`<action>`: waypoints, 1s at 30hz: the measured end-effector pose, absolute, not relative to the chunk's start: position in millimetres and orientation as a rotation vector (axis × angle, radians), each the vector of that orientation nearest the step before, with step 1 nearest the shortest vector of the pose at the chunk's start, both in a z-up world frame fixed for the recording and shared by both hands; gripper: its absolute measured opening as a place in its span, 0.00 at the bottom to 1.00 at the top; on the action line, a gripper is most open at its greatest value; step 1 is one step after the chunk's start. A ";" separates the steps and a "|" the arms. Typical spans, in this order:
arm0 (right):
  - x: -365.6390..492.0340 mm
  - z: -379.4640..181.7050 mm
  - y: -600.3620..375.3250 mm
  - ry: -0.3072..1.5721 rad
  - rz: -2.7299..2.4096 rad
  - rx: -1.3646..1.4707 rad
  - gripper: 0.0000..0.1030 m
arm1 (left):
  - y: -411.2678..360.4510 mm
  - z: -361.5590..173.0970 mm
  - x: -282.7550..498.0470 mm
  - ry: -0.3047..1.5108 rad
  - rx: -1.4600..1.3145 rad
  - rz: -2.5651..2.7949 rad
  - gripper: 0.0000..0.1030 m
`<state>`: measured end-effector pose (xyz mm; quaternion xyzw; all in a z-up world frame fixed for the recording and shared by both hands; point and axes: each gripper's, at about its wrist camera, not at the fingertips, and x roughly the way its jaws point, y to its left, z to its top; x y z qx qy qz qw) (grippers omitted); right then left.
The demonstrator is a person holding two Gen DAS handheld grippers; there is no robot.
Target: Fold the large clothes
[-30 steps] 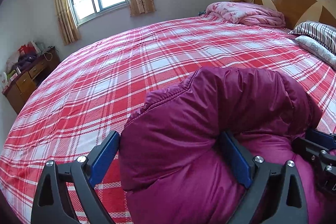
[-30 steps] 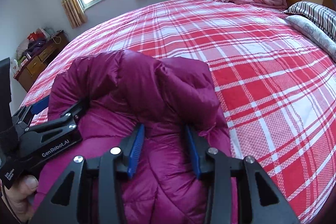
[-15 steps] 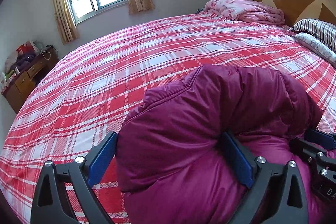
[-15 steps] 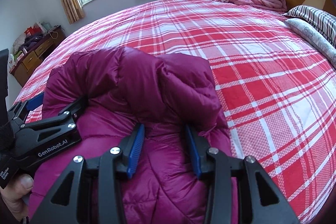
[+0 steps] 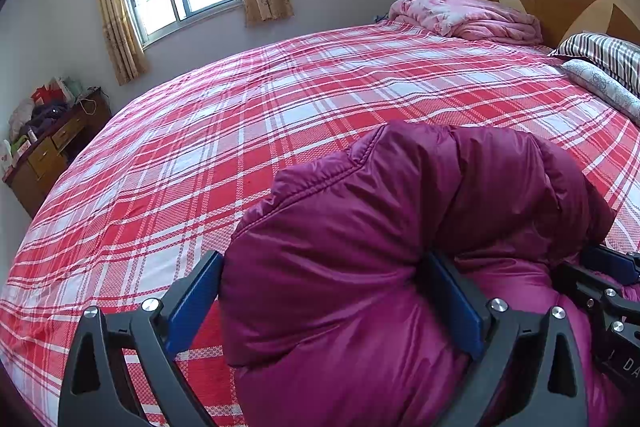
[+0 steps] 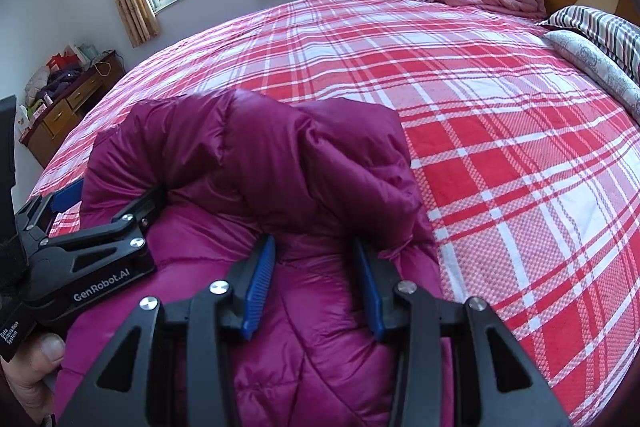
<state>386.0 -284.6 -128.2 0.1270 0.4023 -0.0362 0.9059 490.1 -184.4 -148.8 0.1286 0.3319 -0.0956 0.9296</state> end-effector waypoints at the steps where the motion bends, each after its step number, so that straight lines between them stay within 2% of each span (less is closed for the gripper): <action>1: 385.8 -128.0 -284.6 0.831 -0.074 0.262 0.41 | -183.9 -148.2 490.2 0.686 0.262 -0.204 0.97; 4: 379.0 -120.2 -284.8 0.816 -0.049 0.248 0.47 | -171.2 -135.7 481.1 0.690 0.241 -0.225 0.97; 6: 365.8 -110.1 -287.2 0.772 -0.015 0.272 0.70 | -147.5 -122.9 465.9 0.671 0.153 -0.256 0.97; 8: 352.4 -98.8 -289.7 0.717 -0.046 0.277 0.81 | -127.3 -116.3 454.0 0.668 0.093 -0.293 0.97; 11: 339.7 -87.0 -305.3 0.675 -0.076 0.302 0.82 | -105.2 -116.2 441.6 0.673 0.048 -0.306 0.97; 16: 347.0 -102.8 -344.3 0.770 -0.042 0.435 0.82 | -84.1 -138.0 438.9 0.787 -0.091 -0.396 0.97; 21: 356.6 -123.8 -353.7 0.830 0.070 0.523 0.82 | -92.3 -146.1 438.2 0.794 -0.138 -0.423 0.97; 22: 357.6 -125.5 -354.0 0.829 0.085 0.528 0.81 | -96.3 -146.6 439.0 0.792 -0.135 -0.431 0.96; 25: 362.5 -134.1 -356.7 0.829 0.145 0.583 0.71 | -109.7 -151.3 442.9 0.788 -0.110 -0.463 0.97; 27: 366.3 -141.2 -355.7 0.844 0.199 0.618 0.50 | -113.7 -154.4 448.4 0.814 -0.117 -0.489 0.97; 28: 366.2 -143.0 -355.0 0.851 0.210 0.631 0.47 | -115.2 -154.3 450.3 0.823 -0.125 -0.502 0.96; 29: 363.2 -142.3 -353.2 0.853 0.219 0.635 0.39 | -117.7 -152.8 450.5 0.827 -0.127 -0.510 0.96; 30: 361.6 -140.8 -351.9 0.854 0.227 0.642 0.31 | -120.8 -150.4 448.0 0.827 -0.127 -0.527 0.84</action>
